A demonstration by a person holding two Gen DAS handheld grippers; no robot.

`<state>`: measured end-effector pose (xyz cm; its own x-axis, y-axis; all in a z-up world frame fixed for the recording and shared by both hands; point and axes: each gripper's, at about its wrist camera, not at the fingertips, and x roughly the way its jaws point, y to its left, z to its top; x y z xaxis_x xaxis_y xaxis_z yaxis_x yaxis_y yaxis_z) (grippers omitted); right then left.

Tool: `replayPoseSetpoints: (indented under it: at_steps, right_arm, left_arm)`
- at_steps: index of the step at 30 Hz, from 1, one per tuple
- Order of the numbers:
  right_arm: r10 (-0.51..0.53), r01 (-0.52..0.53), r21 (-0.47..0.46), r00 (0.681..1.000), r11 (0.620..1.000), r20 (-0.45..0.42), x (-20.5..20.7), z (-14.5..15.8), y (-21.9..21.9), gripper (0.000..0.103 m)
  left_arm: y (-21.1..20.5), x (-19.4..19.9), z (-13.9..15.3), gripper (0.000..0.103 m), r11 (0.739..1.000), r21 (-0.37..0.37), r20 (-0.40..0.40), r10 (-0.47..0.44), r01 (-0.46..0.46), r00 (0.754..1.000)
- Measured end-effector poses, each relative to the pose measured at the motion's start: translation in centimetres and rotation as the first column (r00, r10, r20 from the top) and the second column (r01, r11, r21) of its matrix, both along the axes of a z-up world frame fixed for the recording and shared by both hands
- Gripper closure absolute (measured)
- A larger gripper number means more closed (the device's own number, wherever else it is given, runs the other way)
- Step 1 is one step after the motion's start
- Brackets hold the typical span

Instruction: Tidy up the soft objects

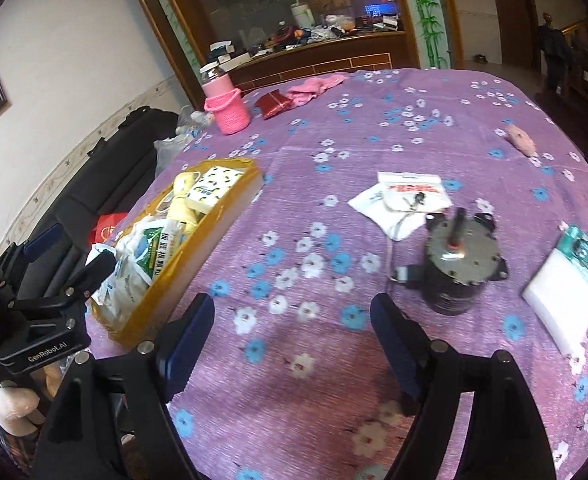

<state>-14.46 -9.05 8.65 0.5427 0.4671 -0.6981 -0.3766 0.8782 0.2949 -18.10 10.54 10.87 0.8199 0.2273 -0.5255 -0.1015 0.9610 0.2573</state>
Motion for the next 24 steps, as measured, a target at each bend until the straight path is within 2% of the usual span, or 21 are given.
replayPoseSetpoints:
  at_steps: [3, 5, 6, 7, 9, 12, 15, 19, 24]
  right_arm:
    - [0.005, -0.004, -0.02, 0.999, 1.0, 0.052, -0.9, 0.3, -0.4, 0.023]
    - [0.014, -0.01, -0.036, 0.996, 0.999, 0.087, -1.6, 0.6, -0.1, 0.023]
    - [0.025, -0.021, -0.042, 0.994, 0.999, 0.11, -2.0, 0.8, 0.2, 0.022]
    - [0.034, -0.028, -0.046, 0.992, 0.999, 0.122, -2.3, 0.9, 0.5, 0.02]
    - [0.052, -0.045, -0.053, 0.988, 0.998, 0.145, -2.7, 1.1, 1.3, 0.015]
    - [0.095, -0.084, -0.074, 0.982, 0.994, 0.162, -3.1, 1.1, 3.3, 0.015]
    - [0.124, -0.108, -0.101, 0.977, 0.989, 0.171, -3.5, 0.9, 4.7, 0.015]
    - [0.157, -0.136, -0.129, 0.973, 0.982, 0.171, -4.0, 0.5, 6.1, 0.015]
    - [0.155, -0.134, -0.135, 0.975, 0.982, 0.159, -3.7, 0.1, 6.4, 0.015]
  left_arm:
    - [0.2, -2.5, 2.3, 0.0, 0.998, -0.058, 0.183, 0.008, 0.003, 0.983]
    - [0.7, -4.9, 3.9, 0.0, 0.995, -0.1, 0.326, 0.004, 0.03, 0.945]
    - [1.1, -5.4, 4.3, 0.0, 0.991, -0.13, 0.355, 0.015, 0.034, 0.935]
    - [1.6, -5.6, 4.4, 0.0, 0.985, -0.17, 0.36, 0.042, 0.022, 0.932]
    - [2.6, -4.7, 4.0, 0.0, 0.972, -0.233, 0.305, 0.085, -0.012, 0.948]
    - [4.0, -3.5, 2.9, 0.0, 0.958, -0.283, 0.233, 0.125, -0.056, 0.964]
    - [4.6, -3.3, 2.5, 0.0, 0.947, -0.314, 0.214, 0.138, -0.066, 0.967]
    - [3.8, -3.0, 2.3, 0.0, 0.949, -0.309, 0.192, 0.126, -0.061, 0.973]
    - [1.0, -1.7, 1.1, 0.0, 0.977, -0.202, 0.103, 0.086, -0.064, 0.991]
